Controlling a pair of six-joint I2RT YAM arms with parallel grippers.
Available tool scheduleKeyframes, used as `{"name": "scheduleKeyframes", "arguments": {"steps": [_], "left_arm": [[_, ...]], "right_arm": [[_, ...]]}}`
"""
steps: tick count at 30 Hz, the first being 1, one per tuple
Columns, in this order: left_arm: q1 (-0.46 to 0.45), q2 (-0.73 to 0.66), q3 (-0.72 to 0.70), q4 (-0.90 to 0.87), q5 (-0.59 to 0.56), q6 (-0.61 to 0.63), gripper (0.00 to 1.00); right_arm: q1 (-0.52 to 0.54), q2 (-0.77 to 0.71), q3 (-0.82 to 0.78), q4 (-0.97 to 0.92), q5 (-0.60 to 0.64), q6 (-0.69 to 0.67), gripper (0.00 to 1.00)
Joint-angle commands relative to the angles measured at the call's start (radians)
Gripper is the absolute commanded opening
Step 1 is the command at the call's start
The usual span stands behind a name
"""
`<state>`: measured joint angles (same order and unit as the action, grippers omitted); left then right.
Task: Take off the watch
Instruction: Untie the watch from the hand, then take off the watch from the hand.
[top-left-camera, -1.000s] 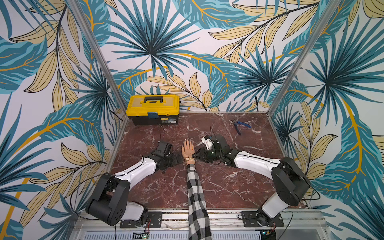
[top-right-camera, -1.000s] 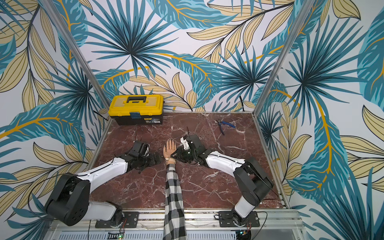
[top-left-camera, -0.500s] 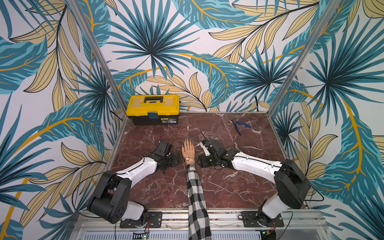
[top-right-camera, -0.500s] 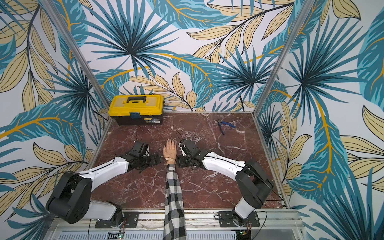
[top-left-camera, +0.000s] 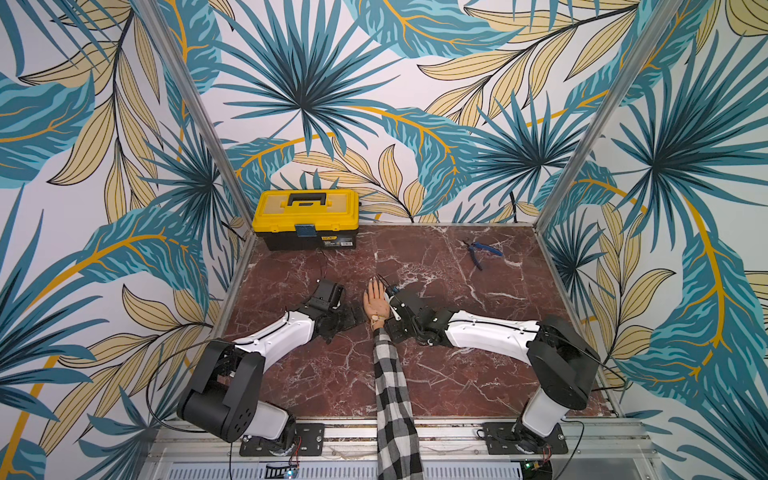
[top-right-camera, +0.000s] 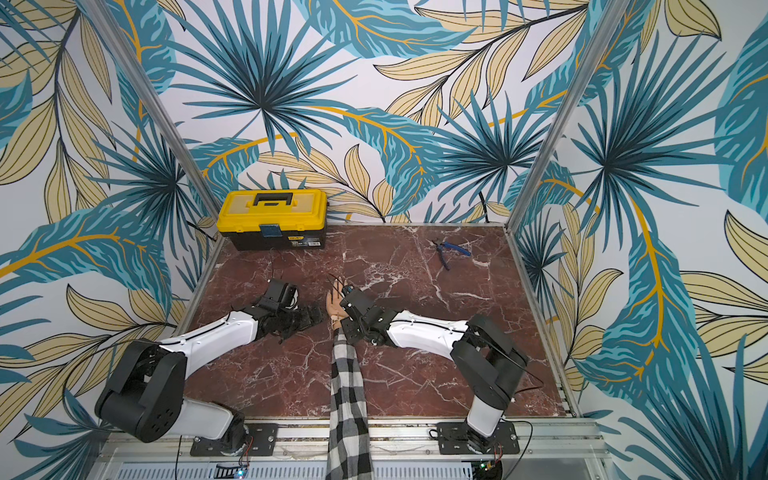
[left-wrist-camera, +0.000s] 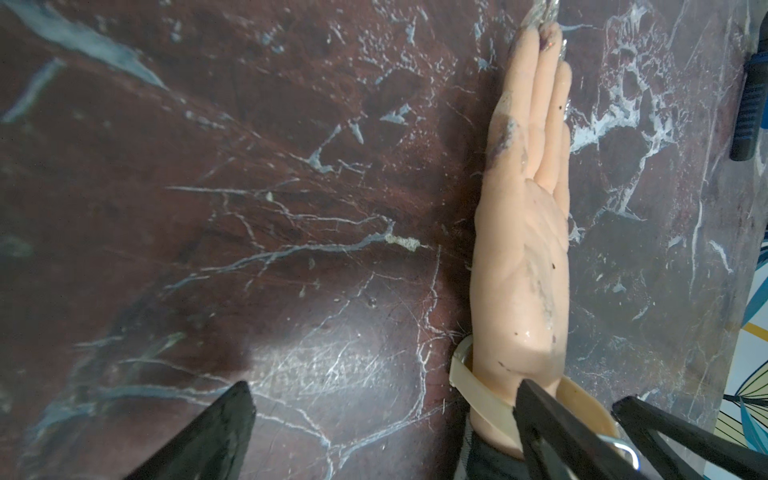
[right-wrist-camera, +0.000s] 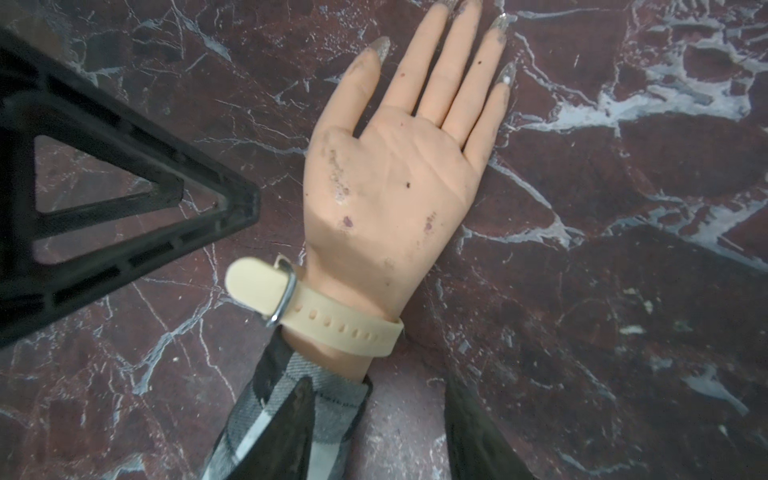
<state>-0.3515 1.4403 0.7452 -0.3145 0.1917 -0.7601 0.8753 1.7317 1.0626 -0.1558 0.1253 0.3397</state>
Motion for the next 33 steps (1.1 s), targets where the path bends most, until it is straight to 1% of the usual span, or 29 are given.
{"name": "scheduleKeyframes", "arguments": {"steps": [1, 5, 8, 9, 12, 14, 21, 27, 33], "left_arm": [[0.01, 0.001, 0.024, 0.013, 0.009, -0.007, 0.99], [0.012, 0.002, 0.02, 0.014, 0.01, -0.009, 1.0], [0.012, 0.003, 0.02, 0.014, 0.014, -0.009, 0.99], [0.011, 0.003, 0.021, 0.014, 0.014, -0.011, 0.99], [0.013, 0.003, 0.022, 0.014, 0.015, -0.013, 0.99], [0.013, 0.0, 0.024, 0.013, 0.017, -0.013, 0.99], [0.013, -0.011, 0.059, 0.013, 0.052, -0.018, 0.99], [0.014, -0.015, 0.112, 0.014, 0.087, -0.035, 0.99], [0.005, 0.042, 0.17, 0.013, 0.107, -0.033, 0.99]], "right_arm": [[0.012, 0.023, 0.027, 0.047, 0.03, -0.015, 0.5], [0.014, 0.058, 0.047, 0.067, 0.038, -0.016, 0.48], [0.018, 0.081, 0.048, 0.097, 0.045, -0.016, 0.43], [0.018, 0.089, 0.05, 0.105, 0.046, -0.018, 0.4], [0.02, 0.101, 0.047, 0.119, 0.053, -0.018, 0.24], [0.019, 0.096, 0.041, 0.124, 0.057, -0.021, 0.16], [0.019, 0.046, 0.017, 0.127, 0.071, -0.047, 0.0], [0.019, 0.031, 0.022, 0.119, 0.069, -0.057, 0.0], [0.02, 0.046, 0.036, 0.114, 0.058, -0.045, 0.0]]}}
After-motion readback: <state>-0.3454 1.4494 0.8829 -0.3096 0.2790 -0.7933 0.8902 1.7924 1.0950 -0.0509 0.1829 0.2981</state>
